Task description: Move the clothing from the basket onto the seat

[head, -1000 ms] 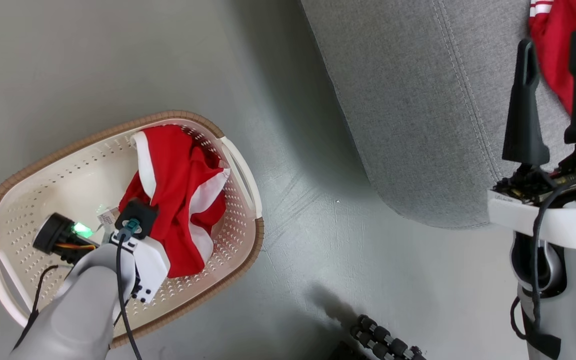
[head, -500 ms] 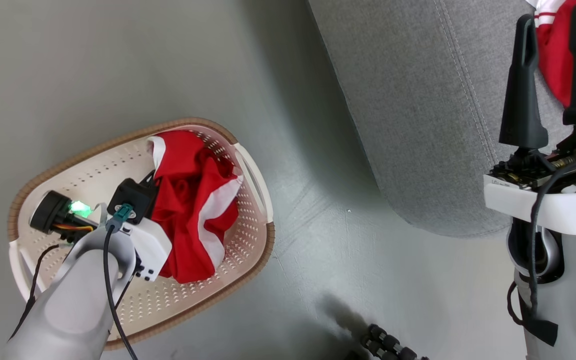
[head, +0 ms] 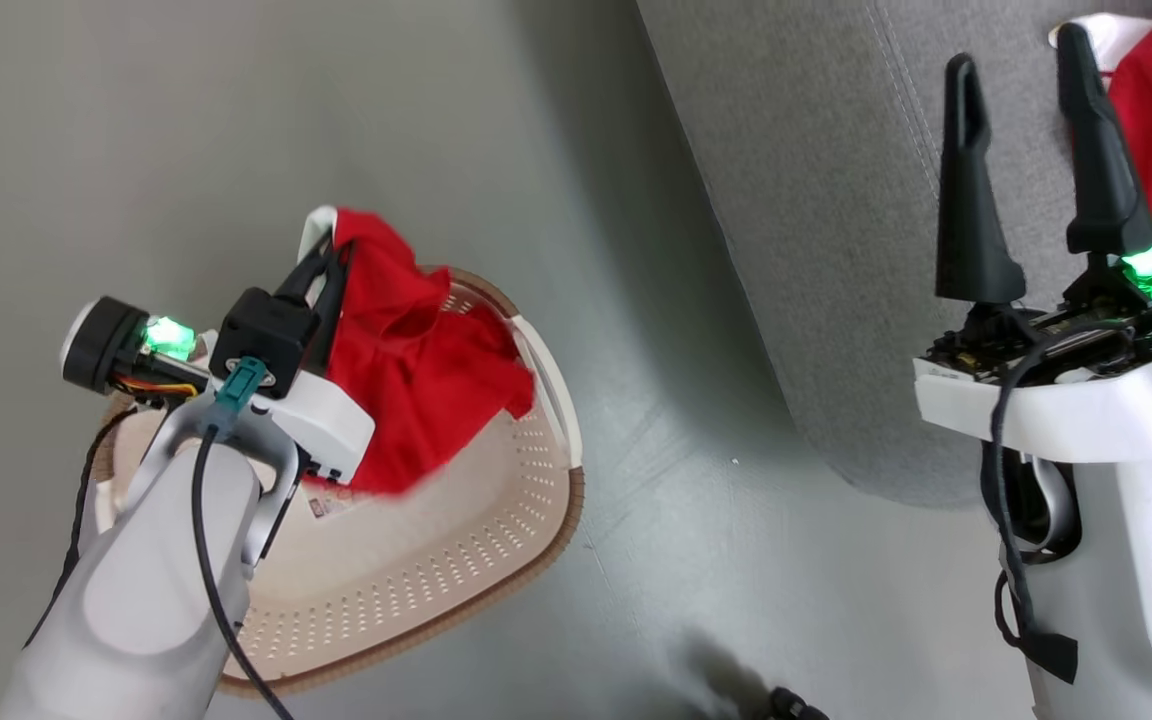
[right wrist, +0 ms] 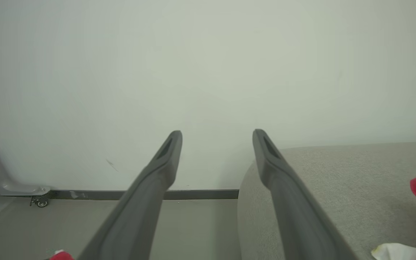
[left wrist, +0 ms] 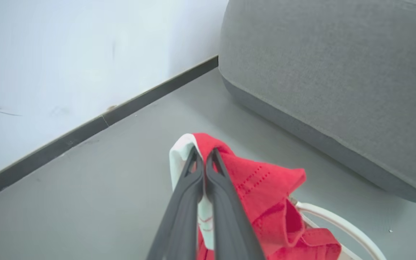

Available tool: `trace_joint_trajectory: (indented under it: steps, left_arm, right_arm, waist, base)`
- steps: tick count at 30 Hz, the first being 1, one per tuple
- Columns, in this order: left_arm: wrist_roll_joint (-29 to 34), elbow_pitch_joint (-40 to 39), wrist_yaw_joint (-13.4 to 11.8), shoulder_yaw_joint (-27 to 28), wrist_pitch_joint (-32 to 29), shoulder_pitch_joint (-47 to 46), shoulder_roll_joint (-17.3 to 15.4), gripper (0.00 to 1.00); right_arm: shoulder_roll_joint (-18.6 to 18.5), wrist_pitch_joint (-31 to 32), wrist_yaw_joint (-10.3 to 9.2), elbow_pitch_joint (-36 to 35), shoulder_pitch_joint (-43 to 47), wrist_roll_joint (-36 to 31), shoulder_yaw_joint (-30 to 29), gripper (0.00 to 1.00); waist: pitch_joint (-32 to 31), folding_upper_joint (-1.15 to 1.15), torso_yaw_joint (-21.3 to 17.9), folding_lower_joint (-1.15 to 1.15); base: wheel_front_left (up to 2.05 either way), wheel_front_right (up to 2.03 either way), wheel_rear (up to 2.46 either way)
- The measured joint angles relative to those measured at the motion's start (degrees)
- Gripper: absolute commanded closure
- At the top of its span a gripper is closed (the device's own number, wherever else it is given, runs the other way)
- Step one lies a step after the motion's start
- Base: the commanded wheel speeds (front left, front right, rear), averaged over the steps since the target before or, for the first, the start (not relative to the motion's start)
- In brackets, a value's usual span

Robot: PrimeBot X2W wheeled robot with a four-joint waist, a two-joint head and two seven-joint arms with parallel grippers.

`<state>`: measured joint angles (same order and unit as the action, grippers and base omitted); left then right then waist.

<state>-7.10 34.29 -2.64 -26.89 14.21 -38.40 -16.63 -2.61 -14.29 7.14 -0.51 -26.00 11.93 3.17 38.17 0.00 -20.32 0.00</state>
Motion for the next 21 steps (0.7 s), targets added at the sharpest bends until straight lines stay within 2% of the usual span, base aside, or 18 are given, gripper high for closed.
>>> trace_joint_trajectory:
  steps: [12, 21]
  left_arm:
    - [0.2, -14.0, -3.0, 3.0, 0.2, 4.6, -2.7, 1.0]
    - [0.2, -21.7, -3.7, 4.8, 0.4, 7.1, -4.1, 1.0]
  right_arm:
    - [-1.8, 0.0, 0.0, 3.3, -0.1, -1.4, 1.4, 0.0]
    - [-4.0, 0.0, 0.0, 6.6, 0.3, -1.8, 2.4, 0.0]
  waist:
    - [-5.9, 0.0, 3.2, 0.0]
    - [-11.4, 0.0, 5.6, 0.0]
  base:
    - [0.0, 0.0, 0.0]
    - [0.0, 0.0, 0.0]
